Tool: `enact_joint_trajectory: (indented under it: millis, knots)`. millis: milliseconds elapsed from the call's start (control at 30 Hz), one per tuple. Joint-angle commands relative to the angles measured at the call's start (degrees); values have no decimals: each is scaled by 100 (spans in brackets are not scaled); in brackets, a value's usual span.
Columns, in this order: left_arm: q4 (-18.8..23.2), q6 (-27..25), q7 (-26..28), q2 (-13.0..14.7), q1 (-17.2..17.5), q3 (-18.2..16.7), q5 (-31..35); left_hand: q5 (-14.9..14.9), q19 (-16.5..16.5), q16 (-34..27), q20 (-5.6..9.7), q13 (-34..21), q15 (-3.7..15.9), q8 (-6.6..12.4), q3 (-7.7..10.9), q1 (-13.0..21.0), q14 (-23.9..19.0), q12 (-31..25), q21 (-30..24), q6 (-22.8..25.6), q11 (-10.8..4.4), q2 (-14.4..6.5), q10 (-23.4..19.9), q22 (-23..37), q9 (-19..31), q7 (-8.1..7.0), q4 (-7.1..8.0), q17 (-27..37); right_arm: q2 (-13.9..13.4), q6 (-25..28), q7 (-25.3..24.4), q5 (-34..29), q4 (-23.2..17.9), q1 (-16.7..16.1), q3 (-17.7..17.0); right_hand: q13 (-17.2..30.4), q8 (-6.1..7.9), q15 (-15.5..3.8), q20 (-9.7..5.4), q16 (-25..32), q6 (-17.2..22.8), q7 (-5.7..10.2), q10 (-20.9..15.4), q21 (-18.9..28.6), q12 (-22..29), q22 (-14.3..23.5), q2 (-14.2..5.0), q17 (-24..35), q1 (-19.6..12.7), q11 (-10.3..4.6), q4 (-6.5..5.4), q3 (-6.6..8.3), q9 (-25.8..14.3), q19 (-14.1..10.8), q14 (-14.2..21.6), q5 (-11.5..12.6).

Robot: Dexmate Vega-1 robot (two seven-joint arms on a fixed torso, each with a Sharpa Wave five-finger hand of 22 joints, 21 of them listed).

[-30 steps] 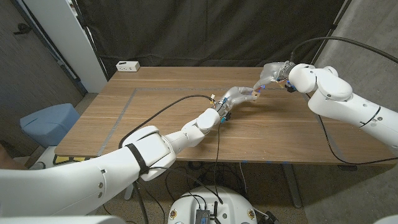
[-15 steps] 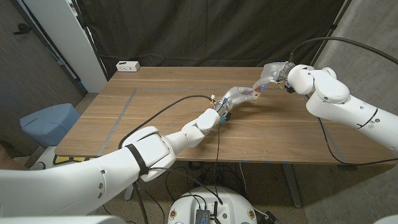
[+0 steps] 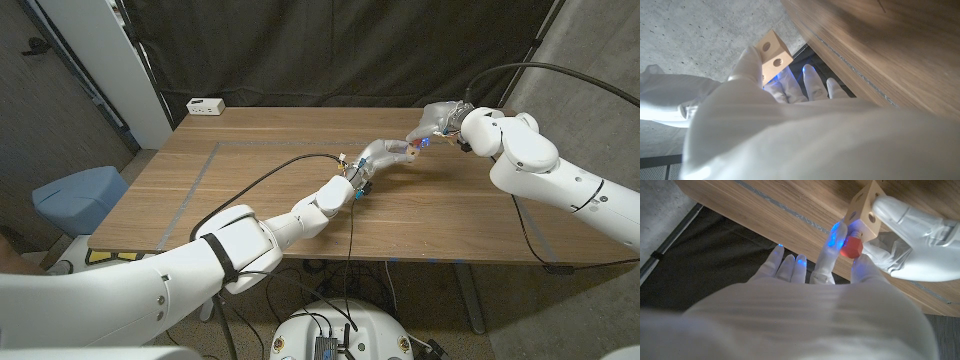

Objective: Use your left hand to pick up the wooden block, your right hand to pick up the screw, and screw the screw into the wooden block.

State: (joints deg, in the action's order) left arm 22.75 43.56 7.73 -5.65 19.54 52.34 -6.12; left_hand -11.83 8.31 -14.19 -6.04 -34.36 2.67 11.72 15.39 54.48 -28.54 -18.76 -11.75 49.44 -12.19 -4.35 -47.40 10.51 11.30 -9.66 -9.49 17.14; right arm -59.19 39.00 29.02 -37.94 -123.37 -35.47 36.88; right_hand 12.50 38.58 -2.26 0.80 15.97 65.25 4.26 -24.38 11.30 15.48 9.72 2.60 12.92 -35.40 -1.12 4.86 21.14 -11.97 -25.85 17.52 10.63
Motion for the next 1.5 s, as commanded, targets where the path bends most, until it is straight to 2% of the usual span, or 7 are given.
enact_joint_trajectory:
  millis: [33, 200, 933, 1033, 1167, 1367, 1500]
  knots:
    - [42, 89, 65, 10, 33, -7, 72, -32, 57, 11, 6, -26, 668, 56, 149, 91, -70, -23, -40, 105, -7, -192, -83, 18, 23, -49, 86, 25, 15, 125, -86, -245, -70, -118, -35, 5, 58, -105, -19, 39, 156, -1, -147, 39, 35, 16, 16, 21, 137, 19, -40, -91, 26, -95, 120, 61]
    - [37, 83, 49, -7, 35, -13, 73, -33, 57, 16, -1, -26, 658, 53, 153, 78, -68, -22, -40, 99, -8, -203, -80, 18, 23, -44, 97, 24, 19, 188, -72, -339, -99, -154, -46, -4, 61, -126, -35, 52, 257, -46, -226, 37, 38, 17, 53, 23, 301, -31, -100, -181, 62, -126, 188, 90]
    - [-4, 6, -16, -36, 11, -26, 25, -34, 59, 29, -6, -26, 661, 49, 165, 65, -67, -20, -40, 89, -5, -209, -76, 19, 24, -36, 103, 19, -4, 210, -57, -335, -191, -244, -225, -21, -151, -72, -7, 0, 83, -148, -308, 4, -27, 19, 267, 17, 991, 133, -352, -538, 125, -133, 231, 165]
    - [-8, -2, -23, -35, 7, -26, 19, -33, 62, 29, 0, -26, 663, 52, 164, 65, -73, -20, -42, 98, -6, -201, -76, 19, 24, -41, 100, 17, -1, 243, -52, -341, -191, -245, -230, -21, -263, -45, 6, -25, -146, -179, -283, -2, -64, 20, 277, 16, 1157, 183, -422, -611, 111, -131, 221, 189]
    - [-16, -24, -43, -37, 2, -31, 0, -34, 61, 33, -6, -24, 659, 53, 168, 62, -67, -18, -41, 99, -6, -205, -75, 19, 24, -33, 102, 16, -32, 227, -5, -230, -205, -250, -284, -10, -412, 43, 87, -102, -701, -224, -162, -30, -159, 20, 278, -5, 1300, 378, -465, -681, -29, -57, 169, 251]
    - [-34, -74, -75, -46, -14, -34, -27, -34, 64, 33, -5, -21, 656, 47, 168, 57, -70, -18, -42, 85, -4, -205, -77, 19, 24, -26, 103, 17, -94, 152, 180, -63, -207, -170, -298, 40, -693, 292, 291, -255, -1590, -254, 102, -76, -297, 19, 146, -55, 1057, 463, -294, -570, -111, 166, -9, 307]
    - [-45, -107, -93, -53, -25, -34, -48, -33, 65, 33, -4, -17, 656, 47, 167, 52, -76, -13, -42, 86, -3, -203, -69, 19, 24, -25, 105, 16, -123, 58, 180, 159, -186, -173, -378, 71, -816, 437, 379, -300, -1952, -305, 264, -74, -353, 18, 93, -67, 927, 495, -195, -513, -126, 238, -76, 281]
